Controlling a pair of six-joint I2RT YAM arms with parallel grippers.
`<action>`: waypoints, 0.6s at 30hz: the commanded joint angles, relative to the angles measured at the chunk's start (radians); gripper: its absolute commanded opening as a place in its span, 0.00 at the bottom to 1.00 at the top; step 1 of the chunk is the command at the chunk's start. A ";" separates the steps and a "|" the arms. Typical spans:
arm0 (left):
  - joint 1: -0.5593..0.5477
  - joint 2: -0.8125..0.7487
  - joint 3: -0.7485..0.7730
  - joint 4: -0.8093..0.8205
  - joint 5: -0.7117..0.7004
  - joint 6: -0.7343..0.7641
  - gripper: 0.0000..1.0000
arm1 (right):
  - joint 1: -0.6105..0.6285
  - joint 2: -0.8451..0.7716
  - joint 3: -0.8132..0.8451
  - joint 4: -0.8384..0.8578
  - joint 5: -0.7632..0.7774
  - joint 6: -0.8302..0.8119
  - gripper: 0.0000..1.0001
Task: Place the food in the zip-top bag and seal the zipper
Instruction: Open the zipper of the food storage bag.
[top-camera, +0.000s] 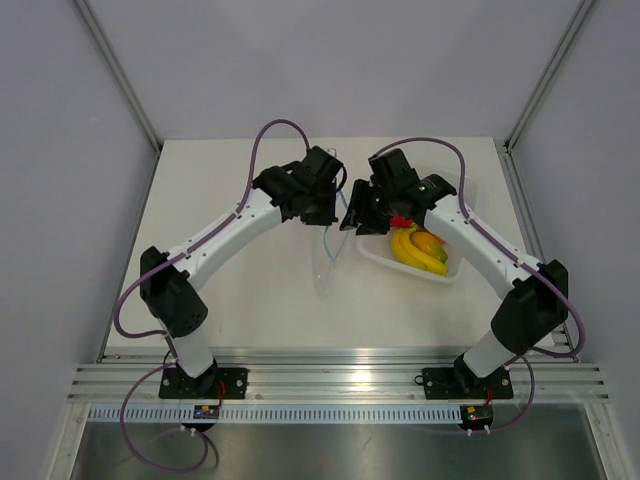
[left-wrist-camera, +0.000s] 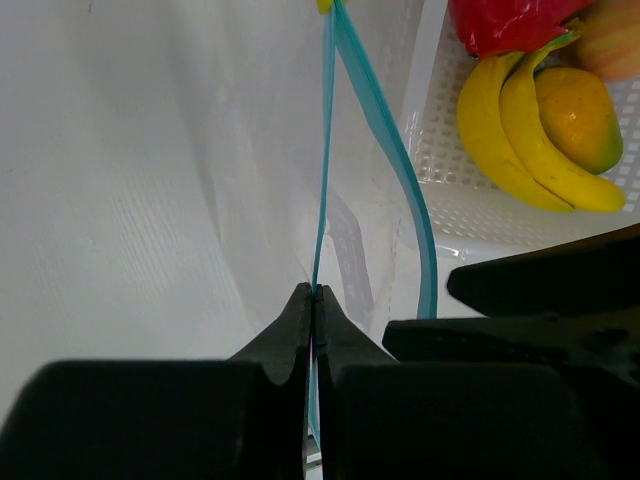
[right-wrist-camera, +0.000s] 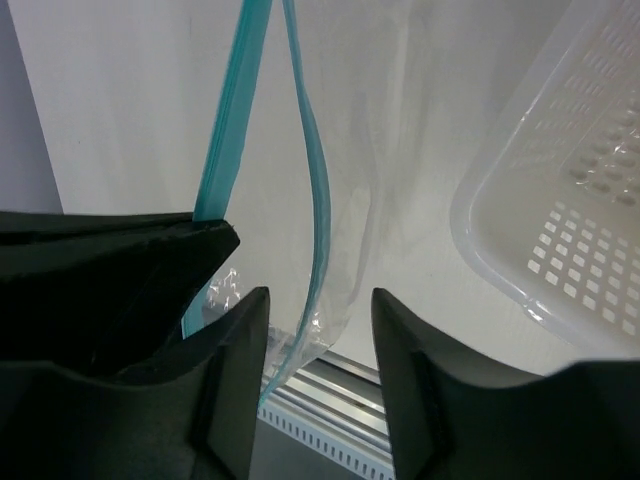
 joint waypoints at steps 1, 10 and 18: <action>0.005 -0.025 -0.002 0.049 0.023 -0.009 0.00 | 0.024 0.038 0.000 0.021 -0.015 -0.009 0.49; 0.055 -0.038 0.001 0.005 -0.018 0.064 0.00 | 0.015 0.089 0.125 -0.137 0.254 -0.120 0.00; 0.147 -0.114 -0.102 0.035 0.006 0.094 0.00 | -0.008 0.046 0.014 -0.072 0.248 -0.059 0.00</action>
